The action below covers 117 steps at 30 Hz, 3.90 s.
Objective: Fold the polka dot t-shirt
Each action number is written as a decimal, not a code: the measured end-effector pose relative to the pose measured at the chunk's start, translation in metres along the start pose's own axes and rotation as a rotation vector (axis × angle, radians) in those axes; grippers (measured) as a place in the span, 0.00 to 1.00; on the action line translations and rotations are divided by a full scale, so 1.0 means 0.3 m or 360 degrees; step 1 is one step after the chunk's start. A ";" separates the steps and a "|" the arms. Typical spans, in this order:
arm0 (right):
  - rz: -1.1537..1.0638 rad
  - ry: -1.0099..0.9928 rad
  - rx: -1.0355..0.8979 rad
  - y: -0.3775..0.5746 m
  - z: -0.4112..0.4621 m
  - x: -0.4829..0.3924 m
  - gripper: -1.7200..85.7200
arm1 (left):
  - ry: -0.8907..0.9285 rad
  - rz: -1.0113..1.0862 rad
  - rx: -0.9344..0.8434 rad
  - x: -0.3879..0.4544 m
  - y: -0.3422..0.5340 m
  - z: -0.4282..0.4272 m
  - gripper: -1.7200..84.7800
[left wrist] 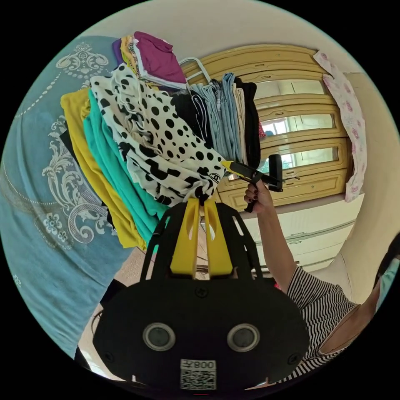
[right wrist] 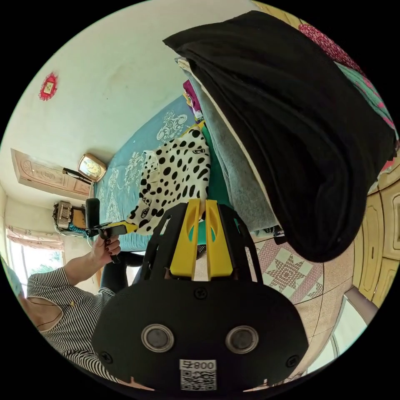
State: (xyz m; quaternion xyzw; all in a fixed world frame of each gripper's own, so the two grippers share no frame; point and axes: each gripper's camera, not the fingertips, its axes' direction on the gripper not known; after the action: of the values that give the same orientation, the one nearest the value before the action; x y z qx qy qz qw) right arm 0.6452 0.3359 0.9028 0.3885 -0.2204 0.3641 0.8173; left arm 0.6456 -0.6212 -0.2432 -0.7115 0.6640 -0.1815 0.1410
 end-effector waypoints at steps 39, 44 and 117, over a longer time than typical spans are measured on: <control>-0.0032 0.0373 0.0482 0.417 0.057 -0.165 0.02 | 0.0148 -0.0143 0.0101 -0.365 -0.011 -0.012 0.04; -0.0050 0.0371 0.0321 0.337 0.169 -0.180 0.02 | 0.0133 -0.0056 0.0126 -0.336 -0.059 -0.009 0.03; -0.0757 -0.0311 0.0442 -0.646 0.858 -1.491 0.02 | -0.1051 0.0716 -0.0462 -0.295 0.451 -0.656 0.02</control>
State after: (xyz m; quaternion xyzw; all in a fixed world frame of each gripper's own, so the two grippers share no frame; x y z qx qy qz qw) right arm 0.4886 -0.1424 0.6777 0.5706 -0.1490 0.1496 0.7937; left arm 0.4324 -0.5355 -0.1333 -0.5813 0.7406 0.1866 0.2805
